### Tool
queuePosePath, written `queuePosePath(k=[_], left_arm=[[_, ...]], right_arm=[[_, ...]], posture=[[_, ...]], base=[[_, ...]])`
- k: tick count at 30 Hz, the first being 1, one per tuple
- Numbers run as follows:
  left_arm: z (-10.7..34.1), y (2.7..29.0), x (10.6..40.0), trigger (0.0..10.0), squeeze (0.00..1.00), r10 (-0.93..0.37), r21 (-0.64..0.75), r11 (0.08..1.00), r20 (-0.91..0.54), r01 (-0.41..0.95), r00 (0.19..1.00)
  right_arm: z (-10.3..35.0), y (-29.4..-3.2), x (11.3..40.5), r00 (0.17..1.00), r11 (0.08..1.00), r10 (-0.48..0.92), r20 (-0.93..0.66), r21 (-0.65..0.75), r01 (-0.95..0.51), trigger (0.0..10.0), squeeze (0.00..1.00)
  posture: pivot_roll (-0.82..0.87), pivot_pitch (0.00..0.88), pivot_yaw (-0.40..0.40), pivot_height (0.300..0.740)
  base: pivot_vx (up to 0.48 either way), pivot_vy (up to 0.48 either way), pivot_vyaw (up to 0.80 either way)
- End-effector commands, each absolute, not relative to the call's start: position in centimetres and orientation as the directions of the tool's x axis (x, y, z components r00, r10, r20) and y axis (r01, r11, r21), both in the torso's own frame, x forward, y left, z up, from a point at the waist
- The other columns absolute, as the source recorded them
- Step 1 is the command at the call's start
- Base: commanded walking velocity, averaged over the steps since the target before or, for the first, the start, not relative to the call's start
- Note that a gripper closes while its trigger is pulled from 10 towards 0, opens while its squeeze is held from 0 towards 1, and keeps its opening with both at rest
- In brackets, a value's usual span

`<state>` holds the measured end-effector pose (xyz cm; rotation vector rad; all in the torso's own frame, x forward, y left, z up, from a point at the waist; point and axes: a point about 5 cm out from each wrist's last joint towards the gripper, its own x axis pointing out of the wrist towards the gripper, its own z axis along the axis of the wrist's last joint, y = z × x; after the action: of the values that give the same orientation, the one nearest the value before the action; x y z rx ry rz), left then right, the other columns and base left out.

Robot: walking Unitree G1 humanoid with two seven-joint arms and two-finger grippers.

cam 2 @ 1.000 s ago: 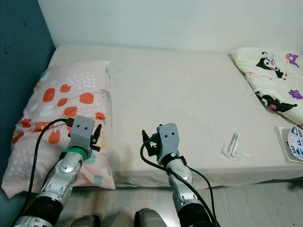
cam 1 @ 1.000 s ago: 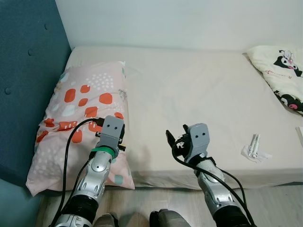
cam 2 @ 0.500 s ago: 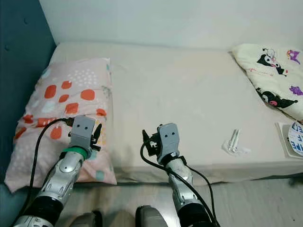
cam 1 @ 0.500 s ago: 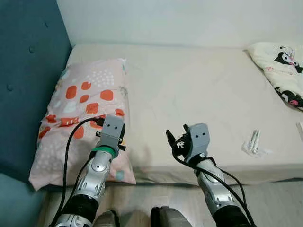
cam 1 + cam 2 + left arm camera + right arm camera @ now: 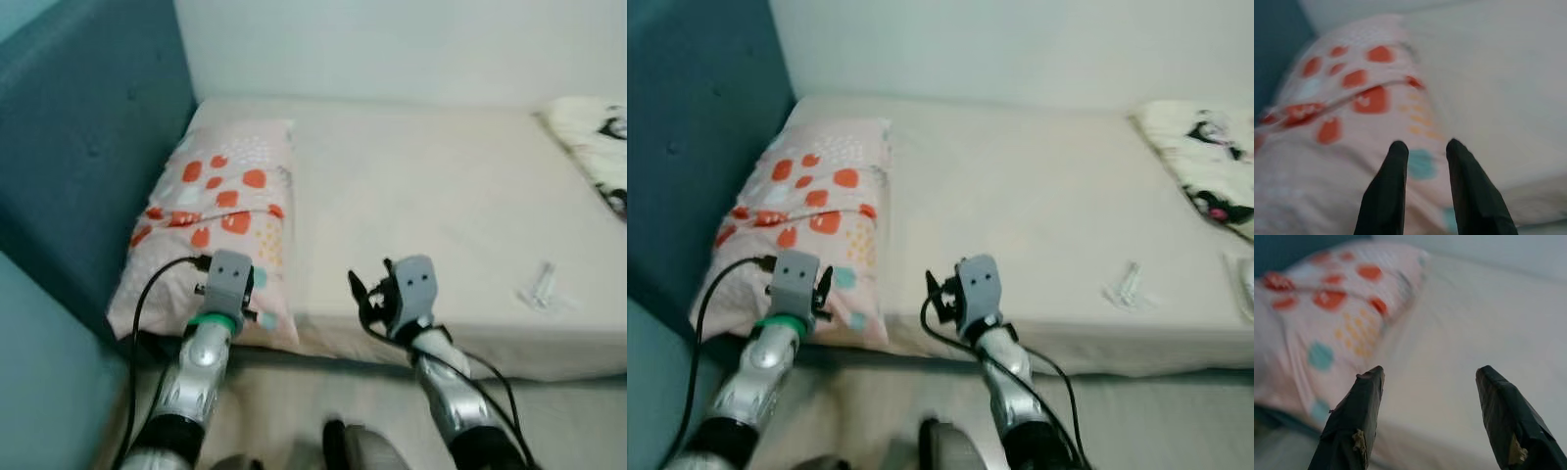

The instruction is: Clean up the room

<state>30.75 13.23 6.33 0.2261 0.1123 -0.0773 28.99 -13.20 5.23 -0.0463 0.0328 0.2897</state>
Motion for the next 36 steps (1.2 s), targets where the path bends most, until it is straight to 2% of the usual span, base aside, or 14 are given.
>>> queuePosePath(k=[1, 13, 17, 22, 36], left_arm=[[5.8, 13.4, 30.5, 10.0, 0.00, -0.064, 0.233, 0.968, -0.141, 0.096, 0.988], [5.9, 13.4, 30.6, 10.0, 0.00, -0.066, 0.235, 0.967, -0.139, 0.097, 0.988], [5.8, 13.4, 30.7, 10.0, 0.00, -0.065, 0.233, 0.967, -0.145, 0.098, 0.987], [5.8, 12.4, 30.6, 10.0, 0.00, -0.133, 0.225, 0.959, -0.176, 0.171, 0.975], [6.4, 11.8, 31.2, 10.0, 0.00, -0.132, 0.177, 0.970, -0.182, 0.164, 0.974]], right_arm=[[5.1, -13.3, 29.0, 0.960, 0.960, 0.276, -0.047, -0.041, -0.278, 10.0, 0.00], [5.0, -13.3, 29.1, 0.962, 0.962, 0.269, -0.052, -0.040, -0.271, 10.0, 0.00], [4.9, -13.4, 29.1, 0.962, 0.962, 0.269, -0.057, -0.036, -0.271, 10.0, 0.00], [4.7, -13.5, 29.2, 0.965, 0.967, 0.254, -0.070, -0.003, -0.255, 10.0, 0.00], [4.8, -13.6, 29.4, 0.965, 0.967, 0.254, -0.066, -0.004, -0.255, 10.0, 0.00]], posture=[[-0.07, 0.017, -0.012, 0.740], [-0.07, 0.016, -0.009, 0.740], [-0.07, 0.015, -0.009, 0.740], [-0.07, 0.009, -0.007, 0.740], [-0.08, 0.000, -0.004, 0.740]], base=[[-0.405, 0.000, 0.00], [-0.392, 0.000, 0.00], [0.000, 0.000, 0.00], [0.000, 0.000, -0.76], [0.000, 0.000, -0.79]])
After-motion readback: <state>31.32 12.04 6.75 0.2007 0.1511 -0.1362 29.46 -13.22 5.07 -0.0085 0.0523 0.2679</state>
